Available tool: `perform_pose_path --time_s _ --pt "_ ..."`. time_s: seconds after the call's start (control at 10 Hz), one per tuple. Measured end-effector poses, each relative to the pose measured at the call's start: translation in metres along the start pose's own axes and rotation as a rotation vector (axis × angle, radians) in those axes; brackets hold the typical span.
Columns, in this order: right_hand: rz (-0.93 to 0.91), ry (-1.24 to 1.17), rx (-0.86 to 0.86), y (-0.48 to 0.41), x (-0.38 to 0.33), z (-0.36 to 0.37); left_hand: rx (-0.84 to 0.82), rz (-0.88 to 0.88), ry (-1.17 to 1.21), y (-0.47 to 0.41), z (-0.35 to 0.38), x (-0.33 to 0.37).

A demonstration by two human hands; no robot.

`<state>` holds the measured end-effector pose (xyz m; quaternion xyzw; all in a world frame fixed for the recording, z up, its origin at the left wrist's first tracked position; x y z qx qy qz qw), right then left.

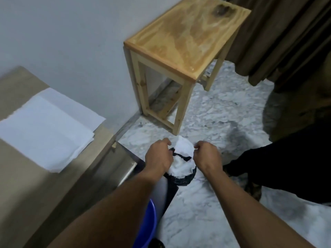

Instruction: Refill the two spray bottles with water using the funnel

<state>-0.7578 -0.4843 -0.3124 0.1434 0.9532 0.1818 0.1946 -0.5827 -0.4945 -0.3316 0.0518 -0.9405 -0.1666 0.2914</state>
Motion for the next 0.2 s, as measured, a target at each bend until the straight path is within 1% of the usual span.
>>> perform_pose_path --time_s 0.1,0.2 --pt "0.027 -0.086 -0.048 0.020 0.000 0.007 0.044 -0.090 0.191 0.067 0.005 -0.028" --pt "0.012 -0.204 -0.079 0.055 -0.015 0.008 0.047 -0.161 0.270 0.156 0.011 -0.078"
Point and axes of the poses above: each hand's wrist, its own y-axis away from the middle knuckle, its own z-axis out of the palm, x = y × z, the point moved 4 cm from there along -y, towards the middle knuckle, and after that the axes turned 4 degrees about -x, right-handed, at the moved point
